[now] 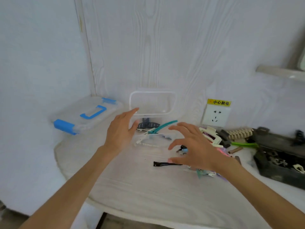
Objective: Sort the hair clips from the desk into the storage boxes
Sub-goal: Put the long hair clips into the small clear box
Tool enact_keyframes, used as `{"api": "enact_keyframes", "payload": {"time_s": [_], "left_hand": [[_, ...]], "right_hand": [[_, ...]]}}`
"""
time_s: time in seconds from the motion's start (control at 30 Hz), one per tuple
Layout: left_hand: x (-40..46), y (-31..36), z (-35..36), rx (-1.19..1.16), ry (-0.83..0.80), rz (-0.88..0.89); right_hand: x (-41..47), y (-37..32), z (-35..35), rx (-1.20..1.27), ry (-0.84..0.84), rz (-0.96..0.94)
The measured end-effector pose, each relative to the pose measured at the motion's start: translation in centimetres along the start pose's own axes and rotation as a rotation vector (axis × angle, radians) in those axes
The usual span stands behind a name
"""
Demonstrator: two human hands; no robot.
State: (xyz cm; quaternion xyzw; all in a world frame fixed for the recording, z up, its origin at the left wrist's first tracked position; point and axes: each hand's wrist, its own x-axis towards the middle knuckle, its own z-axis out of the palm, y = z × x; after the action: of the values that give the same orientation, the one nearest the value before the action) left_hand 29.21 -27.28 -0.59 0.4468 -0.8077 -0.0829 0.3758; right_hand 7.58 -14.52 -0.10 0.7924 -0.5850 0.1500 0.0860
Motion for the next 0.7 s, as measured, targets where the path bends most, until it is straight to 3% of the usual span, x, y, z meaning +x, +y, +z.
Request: {"api": "enact_keyframes", "payload": {"time_s": [0.07,0.13,0.27,0.33,0.43,0.6,0.7], "left_hand": [[-1.5,0.5,-0.4,-0.014,0.099,0.089],[-3.2,1.4,-0.5,-0.033,0.086,0.185],[-6.1,2.5,0.2,0.055,-0.394,0.231],[-7.0,2.5,0.2,0.095,-0.476,0.230],[-7.7,3.0,-0.5,0.090,-0.346,0.237],[-5.5,3.7,-2.2,0.083,0.081,0.131],[-2.9,3.1,-1.8,0.131,0.080,0.040]], "right_hand": [[-1.2,-0.6,0.4,-0.059,-0.023,-0.021],[-2.0,-1.4,1.2,-0.133,-0.059,-0.010],[-2.2,-2.3,2.6,-0.151,-0.076,0.104],[-2.2,-2.7,2.5,-0.142,-0.037,0.121],[-1.7,-3.2,1.6,-0.073,0.109,0.131],[-1.1,-2.8,-2.6,0.031,0.333,0.168],[-2.7,0.0,-5.2,0.122,0.281,0.353]]}}
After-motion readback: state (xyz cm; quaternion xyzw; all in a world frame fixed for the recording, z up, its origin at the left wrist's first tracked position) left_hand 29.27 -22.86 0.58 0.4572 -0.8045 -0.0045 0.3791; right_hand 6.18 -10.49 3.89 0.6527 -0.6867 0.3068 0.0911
